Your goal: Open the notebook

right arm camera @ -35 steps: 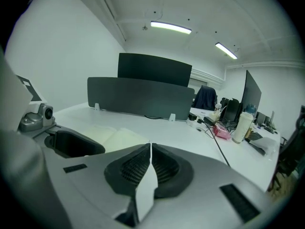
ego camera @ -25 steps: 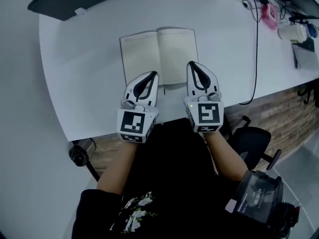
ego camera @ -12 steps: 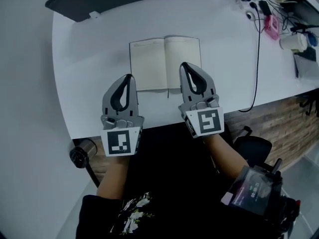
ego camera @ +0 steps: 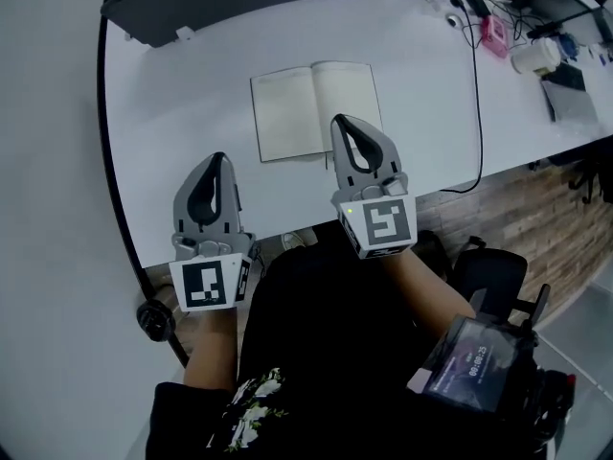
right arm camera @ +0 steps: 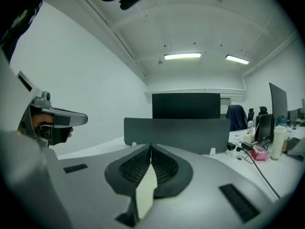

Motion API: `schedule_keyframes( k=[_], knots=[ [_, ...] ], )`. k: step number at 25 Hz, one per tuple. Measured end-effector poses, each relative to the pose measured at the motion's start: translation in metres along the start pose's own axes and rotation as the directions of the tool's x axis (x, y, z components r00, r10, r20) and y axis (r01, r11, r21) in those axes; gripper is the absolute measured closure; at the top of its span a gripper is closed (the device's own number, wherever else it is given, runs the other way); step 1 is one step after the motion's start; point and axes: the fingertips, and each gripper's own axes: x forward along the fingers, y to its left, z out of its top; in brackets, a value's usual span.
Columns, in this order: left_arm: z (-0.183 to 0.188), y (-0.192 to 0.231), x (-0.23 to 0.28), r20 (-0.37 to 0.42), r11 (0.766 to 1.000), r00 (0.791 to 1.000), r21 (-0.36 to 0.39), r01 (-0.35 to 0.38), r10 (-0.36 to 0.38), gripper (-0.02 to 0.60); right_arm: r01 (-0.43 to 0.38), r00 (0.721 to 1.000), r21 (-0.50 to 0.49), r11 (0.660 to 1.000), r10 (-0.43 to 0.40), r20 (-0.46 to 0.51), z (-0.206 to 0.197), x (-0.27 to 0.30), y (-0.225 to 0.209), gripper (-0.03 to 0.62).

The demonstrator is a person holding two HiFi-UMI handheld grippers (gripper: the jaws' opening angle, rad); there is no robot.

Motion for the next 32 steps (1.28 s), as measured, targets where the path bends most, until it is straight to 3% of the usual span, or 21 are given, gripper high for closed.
schedule_keyframes(
  k=[3,9,18,23,27,29,32],
  knots=[
    [-0.004,0.010,-0.030,-0.007,0.999,0.999,0.007,-0.032,0.032,0.572,-0.002,1.000,-0.033,0.999,0.001,-0.011,0.003,-0.012,0.020,0.530],
    [-0.019,0.018,-0.083,-0.019,0.996,0.997,-0.056,-0.070,0.069,0.572,0.019,1.000,-0.081,0.997,-0.020,-0.015,0.002,-0.050,0.050,0.530],
    [-0.039,-0.010,-0.110,-0.027,0.993,0.999,-0.115,0.023,-0.026,0.572,0.051,0.994,-0.127,0.991,-0.063,-0.086,-0.002,-0.104,0.068,0.530],
    [-0.021,-0.030,-0.109,0.016,0.996,0.998,-0.056,0.069,-0.069,0.572,0.073,0.994,-0.097,0.993,-0.080,-0.075,0.003,-0.121,0.063,0.530],
    [-0.019,-0.035,-0.097,-0.015,0.998,0.998,-0.033,0.058,-0.058,0.572,0.020,0.997,-0.123,0.992,-0.028,-0.070,0.013,-0.110,0.056,0.530],
    [-0.020,-0.038,-0.084,-0.056,0.998,0.997,-0.041,0.053,-0.055,0.572,-0.041,0.997,-0.161,0.986,0.030,-0.073,0.026,-0.102,0.053,0.530],
    [-0.001,-0.047,-0.060,-0.054,0.997,0.997,-0.044,0.055,-0.058,0.572,-0.128,0.991,-0.240,0.962,0.113,-0.076,0.057,-0.087,0.044,0.530]
  ],
)
